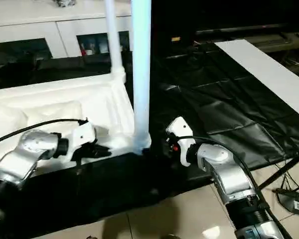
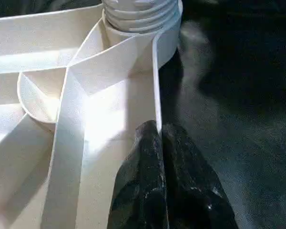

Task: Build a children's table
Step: Rotate leg to tighten

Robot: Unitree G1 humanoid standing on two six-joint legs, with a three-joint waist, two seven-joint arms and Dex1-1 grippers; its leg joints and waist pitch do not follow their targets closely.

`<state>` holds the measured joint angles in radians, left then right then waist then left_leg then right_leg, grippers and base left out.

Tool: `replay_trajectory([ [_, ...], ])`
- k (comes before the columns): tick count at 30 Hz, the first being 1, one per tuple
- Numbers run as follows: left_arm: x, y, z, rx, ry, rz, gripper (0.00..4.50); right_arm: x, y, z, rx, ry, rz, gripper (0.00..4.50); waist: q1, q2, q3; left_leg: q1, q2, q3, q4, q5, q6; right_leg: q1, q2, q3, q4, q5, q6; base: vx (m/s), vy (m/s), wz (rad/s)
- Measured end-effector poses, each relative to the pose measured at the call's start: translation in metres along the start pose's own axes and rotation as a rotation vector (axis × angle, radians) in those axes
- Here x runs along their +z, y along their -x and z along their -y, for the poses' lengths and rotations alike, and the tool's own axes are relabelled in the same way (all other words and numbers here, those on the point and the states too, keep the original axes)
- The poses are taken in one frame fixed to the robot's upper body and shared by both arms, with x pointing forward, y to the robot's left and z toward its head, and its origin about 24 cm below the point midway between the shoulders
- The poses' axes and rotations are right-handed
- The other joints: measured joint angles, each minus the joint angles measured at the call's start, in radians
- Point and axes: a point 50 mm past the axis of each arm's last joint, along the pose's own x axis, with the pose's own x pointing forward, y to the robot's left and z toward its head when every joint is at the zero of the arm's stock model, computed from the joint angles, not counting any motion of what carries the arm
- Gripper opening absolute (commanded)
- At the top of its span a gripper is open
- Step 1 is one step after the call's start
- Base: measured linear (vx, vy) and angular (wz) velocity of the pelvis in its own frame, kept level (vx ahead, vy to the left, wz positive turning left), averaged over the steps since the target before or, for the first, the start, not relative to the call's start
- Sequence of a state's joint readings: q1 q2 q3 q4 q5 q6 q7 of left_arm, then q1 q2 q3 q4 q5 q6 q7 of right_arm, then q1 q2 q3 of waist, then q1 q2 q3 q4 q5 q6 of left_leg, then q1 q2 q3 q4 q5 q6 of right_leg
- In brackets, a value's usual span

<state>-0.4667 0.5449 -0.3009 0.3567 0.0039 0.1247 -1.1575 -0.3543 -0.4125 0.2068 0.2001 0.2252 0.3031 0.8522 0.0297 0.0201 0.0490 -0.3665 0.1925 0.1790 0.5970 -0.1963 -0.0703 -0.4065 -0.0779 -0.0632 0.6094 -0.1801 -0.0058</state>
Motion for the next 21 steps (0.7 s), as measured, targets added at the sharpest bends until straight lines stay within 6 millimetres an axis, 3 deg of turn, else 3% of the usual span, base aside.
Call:
replay_trajectory([
  [19,0.000,0.003,0.004,-0.014,0.013,-0.012,0.00,0.000,-0.021,-0.002,0.104,0.005,-0.007,3.86,0.002,-0.001,0.000,0.000,0.000,0.000,0.001,0.000,0.000,0.000,0.000,0.000,0.001,0.000,0.000,0.000,0.000,0.00],
  [21,0.001,0.002,0.004,-0.014,0.013,-0.012,0.00,0.001,-0.023,-0.003,0.109,0.007,0.000,3.60,0.002,-0.001,0.000,0.000,0.000,0.000,0.001,0.000,0.000,0.000,0.000,0.000,0.001,0.000,0.000,0.000,0.000,0.00],
])
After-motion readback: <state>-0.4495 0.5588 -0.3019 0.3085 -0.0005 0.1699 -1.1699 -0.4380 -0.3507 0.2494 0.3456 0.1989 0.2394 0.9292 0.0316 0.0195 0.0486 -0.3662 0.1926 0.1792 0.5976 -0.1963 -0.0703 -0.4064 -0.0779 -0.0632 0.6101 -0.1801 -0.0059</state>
